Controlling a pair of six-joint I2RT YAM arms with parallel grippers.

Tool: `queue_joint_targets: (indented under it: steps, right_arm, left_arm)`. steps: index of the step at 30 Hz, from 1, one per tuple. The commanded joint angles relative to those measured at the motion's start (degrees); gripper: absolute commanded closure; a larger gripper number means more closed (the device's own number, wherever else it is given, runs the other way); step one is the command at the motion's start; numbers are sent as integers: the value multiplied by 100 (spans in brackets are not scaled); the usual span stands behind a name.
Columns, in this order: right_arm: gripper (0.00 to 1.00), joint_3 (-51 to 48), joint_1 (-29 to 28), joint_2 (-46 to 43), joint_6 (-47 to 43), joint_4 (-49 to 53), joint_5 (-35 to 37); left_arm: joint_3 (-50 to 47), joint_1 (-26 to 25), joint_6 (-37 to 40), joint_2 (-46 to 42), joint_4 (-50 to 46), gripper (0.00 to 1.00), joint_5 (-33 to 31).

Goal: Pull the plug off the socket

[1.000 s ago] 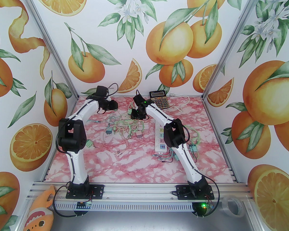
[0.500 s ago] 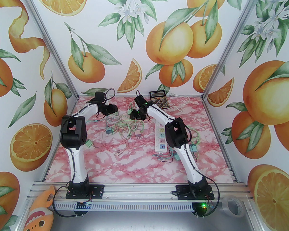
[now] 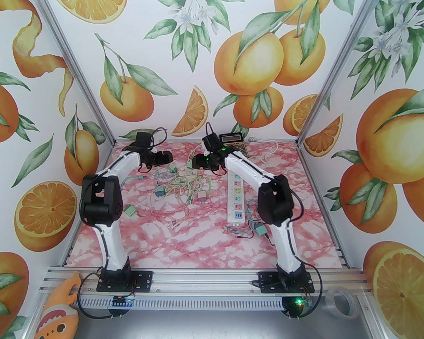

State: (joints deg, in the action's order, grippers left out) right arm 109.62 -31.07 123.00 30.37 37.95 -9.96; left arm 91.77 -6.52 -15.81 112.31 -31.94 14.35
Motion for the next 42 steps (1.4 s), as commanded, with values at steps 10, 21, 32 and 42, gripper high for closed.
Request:
queue_joint_targets:
  steps: [10,21,32,42]
  right_arm:
    - [35,-1547,257,-1218,389,-904,345]
    - [35,-2162,259,-1658,442,-965,304]
    - [35,-2403,247,-1589,616,-1154,108]
    - [35,-2423,248,-1553,602,-1220,91]
  left_arm:
    - [47,-1334,1680,219,487,25,-204]
    - [847,-1465,1979,1218,612,25,-703]
    - [1588,-1449,2343,1902,276,36,-503]
    - [1671,-1495,1932,1940,170,63,-318]
